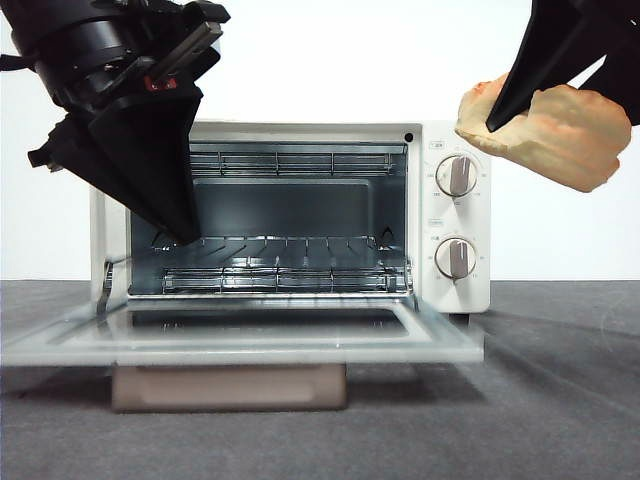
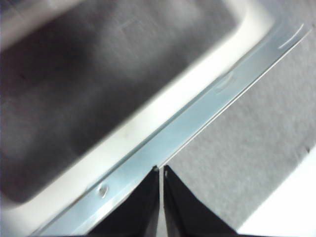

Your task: The left arm flap open the oven, the right arm pick bread and place it into oven, the left arm flap close the oven

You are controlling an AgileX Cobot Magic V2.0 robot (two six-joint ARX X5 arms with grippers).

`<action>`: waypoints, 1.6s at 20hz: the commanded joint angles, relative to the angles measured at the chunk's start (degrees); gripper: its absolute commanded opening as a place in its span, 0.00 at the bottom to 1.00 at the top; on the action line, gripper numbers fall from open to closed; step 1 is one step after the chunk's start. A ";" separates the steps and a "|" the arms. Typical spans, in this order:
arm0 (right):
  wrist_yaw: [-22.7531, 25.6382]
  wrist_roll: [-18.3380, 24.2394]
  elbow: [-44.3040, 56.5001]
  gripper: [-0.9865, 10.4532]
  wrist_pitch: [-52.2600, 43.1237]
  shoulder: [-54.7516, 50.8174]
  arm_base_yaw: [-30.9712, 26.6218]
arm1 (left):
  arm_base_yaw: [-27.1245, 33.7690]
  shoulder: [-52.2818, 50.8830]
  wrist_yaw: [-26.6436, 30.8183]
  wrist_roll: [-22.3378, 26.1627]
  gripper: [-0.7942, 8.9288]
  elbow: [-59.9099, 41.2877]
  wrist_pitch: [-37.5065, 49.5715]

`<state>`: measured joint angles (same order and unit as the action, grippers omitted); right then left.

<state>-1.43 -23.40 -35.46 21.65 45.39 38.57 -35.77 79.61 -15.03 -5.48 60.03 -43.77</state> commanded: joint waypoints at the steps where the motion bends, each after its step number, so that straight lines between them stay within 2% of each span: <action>1: -0.09 0.46 -1.03 0.23 -0.61 0.20 0.48 | -0.28 -1.11 0.00 -0.33 0.10 0.46 2.12; 5: -0.22 0.22 -1.05 0.23 -0.81 0.28 0.48 | 0.20 -3.87 0.26 -1.42 0.10 0.37 4.92; 10: -1.77 -0.22 -2.60 0.23 -2.38 2.82 0.48 | 1.92 -12.83 6.56 -1.49 0.10 -1.36 5.99; 12: -1.77 -0.22 -4.22 0.23 -3.23 5.51 0.61 | 3.85 -18.16 6.69 -1.49 0.10 -4.17 5.81; 19: -3.06 -0.66 -9.84 0.23 -10.97 19.85 2.62 | 10.75 -37.20 6.67 -1.33 0.10 -11.61 -2.03; 23: -2.99 -1.60 -14.99 0.23 -14.27 29.77 3.67 | 11.61 -44.98 6.67 -0.98 0.10 -11.65 -7.78; 26: -2.89 -2.36 -19.98 0.23 -15.74 37.73 3.74 | 11.61 -48.68 6.67 -1.05 0.10 -11.65 -9.75; 32: 1.90 -3.23 -29.64 0.24 -16.74 49.92 3.72 | 11.58 -50.95 6.64 -1.07 0.10 -11.65 -11.39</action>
<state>0.32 -25.87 -64.12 5.34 94.65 41.69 -24.12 28.47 -8.45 -6.79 48.07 -55.53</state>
